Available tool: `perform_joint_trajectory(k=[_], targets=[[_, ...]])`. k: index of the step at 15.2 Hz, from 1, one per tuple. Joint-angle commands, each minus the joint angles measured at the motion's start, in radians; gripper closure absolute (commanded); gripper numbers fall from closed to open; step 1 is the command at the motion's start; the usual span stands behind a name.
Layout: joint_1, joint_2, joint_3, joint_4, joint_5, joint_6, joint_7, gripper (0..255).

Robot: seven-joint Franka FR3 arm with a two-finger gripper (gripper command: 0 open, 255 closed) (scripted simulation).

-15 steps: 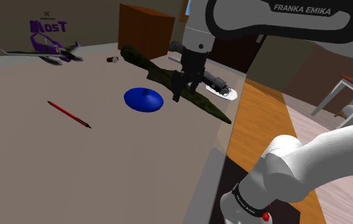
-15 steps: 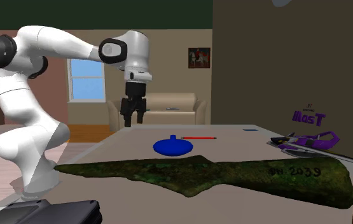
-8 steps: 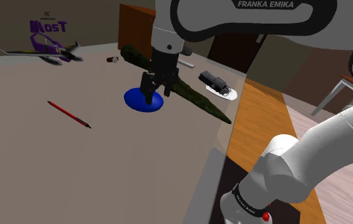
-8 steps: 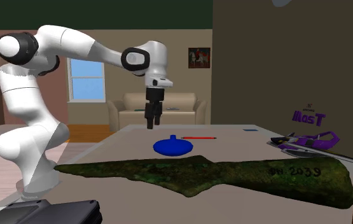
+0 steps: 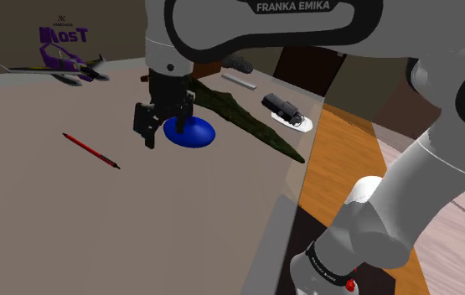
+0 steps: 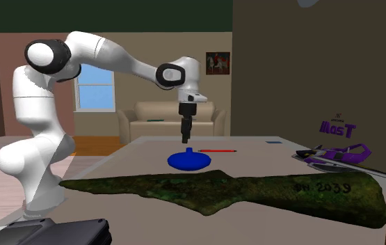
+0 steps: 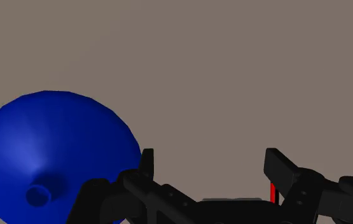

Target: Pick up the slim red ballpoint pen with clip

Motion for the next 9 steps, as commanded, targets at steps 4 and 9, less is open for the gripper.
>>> perform_joint_trajectory(k=[4,9], targets=[[0.047,0.173,0.045,0.166,-0.049,0.010,0.049,0],[0.087,0.288,0.064,0.276,-0.088,0.015,0.078,0]])
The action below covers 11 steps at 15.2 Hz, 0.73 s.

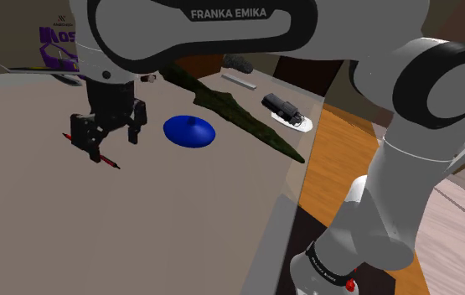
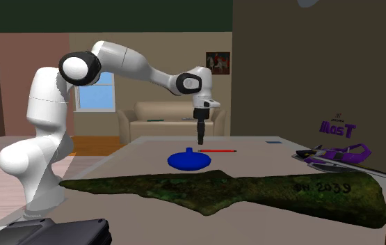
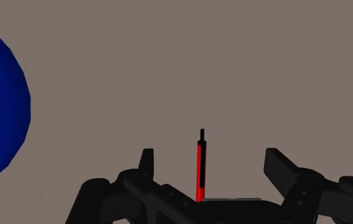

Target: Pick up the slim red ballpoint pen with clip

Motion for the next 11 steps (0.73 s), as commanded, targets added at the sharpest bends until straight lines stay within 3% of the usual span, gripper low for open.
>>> perform_joint_trajectory(k=[1,8,9,11], targets=[[0.003,0.014,0.000,-0.004,-0.005,0.018,0.001,0],[0.003,0.028,-0.002,-0.062,-0.011,0.089,0.003,0],[0.003,0.027,-0.002,-0.064,-0.010,0.090,0.003,255],[0.003,0.028,-0.002,-0.062,-0.011,0.089,0.003,255]])
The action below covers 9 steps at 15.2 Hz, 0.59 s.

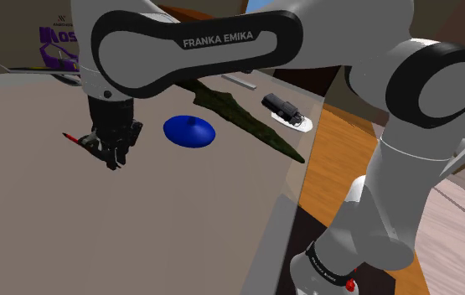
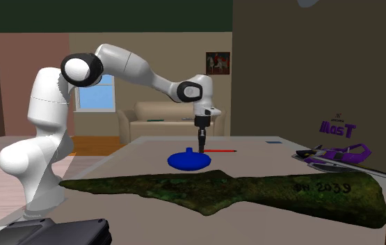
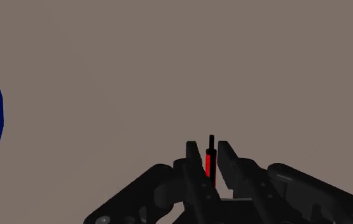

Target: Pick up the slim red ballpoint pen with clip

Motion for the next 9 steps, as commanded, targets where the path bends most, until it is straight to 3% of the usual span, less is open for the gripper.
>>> perform_joint_trajectory(k=[1,9], targets=[[0.004,0.004,0.004,-0.003,0.003,0.002,-0.001,255],[0.003,-0.001,0.005,0.017,0.005,-0.023,-0.002,255]])
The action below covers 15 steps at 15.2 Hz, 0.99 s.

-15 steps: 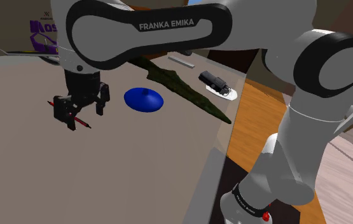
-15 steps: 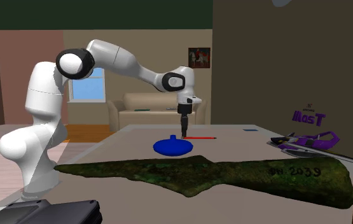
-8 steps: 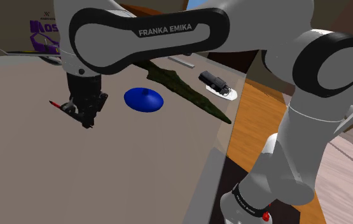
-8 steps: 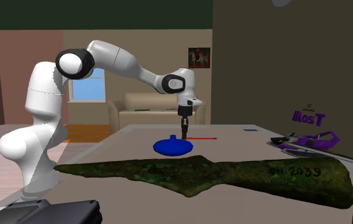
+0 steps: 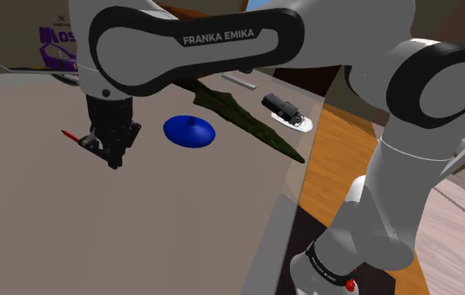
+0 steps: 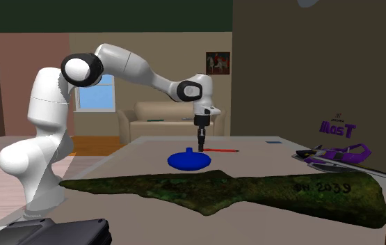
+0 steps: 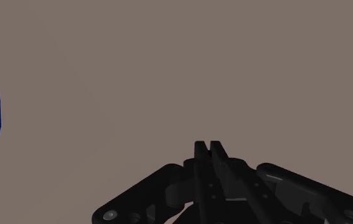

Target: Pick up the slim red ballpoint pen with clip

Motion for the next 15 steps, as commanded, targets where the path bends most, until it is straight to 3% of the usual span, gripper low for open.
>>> perform_joint_trajectory(k=[1,15], targets=[[0.001,-0.003,0.001,0.019,0.002,-0.023,0.000,255],[0.004,-0.015,0.005,0.167,0.007,-0.182,0.001,255]])
